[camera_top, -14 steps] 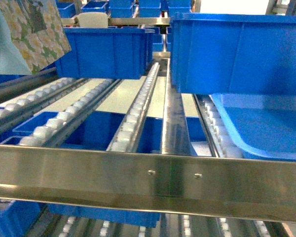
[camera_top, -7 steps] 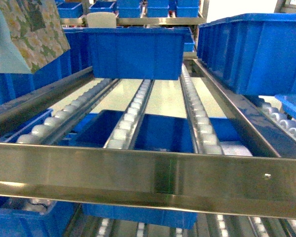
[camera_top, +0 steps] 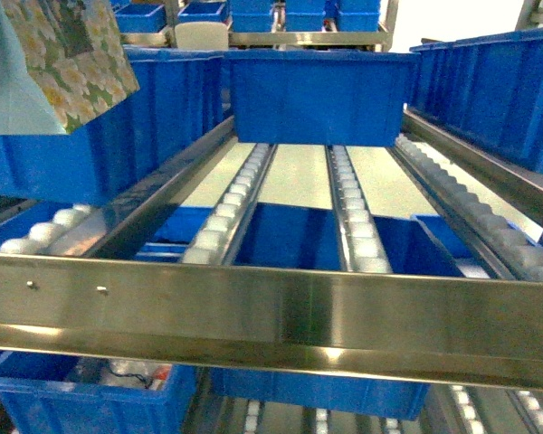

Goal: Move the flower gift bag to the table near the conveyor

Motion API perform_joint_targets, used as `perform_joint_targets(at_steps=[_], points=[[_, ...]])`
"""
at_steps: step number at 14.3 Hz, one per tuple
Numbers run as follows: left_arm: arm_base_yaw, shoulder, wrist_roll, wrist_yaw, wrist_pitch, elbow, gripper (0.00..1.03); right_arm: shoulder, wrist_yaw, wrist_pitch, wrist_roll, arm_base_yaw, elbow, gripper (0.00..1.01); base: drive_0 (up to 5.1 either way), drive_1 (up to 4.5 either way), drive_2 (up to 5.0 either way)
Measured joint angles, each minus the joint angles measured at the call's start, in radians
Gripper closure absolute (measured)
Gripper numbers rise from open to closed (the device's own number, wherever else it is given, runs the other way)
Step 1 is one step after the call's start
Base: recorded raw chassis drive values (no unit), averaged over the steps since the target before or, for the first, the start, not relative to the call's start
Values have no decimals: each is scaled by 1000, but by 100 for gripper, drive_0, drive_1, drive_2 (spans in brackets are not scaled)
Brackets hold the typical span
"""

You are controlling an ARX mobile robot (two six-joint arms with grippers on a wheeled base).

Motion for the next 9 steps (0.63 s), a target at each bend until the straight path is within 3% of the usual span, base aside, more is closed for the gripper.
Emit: perform_joint_targets(at_steps=[9], points=[[2, 0, 0, 0, 3, 0, 101, 0, 0, 1, 0, 0, 0, 99, -486, 156, 330]])
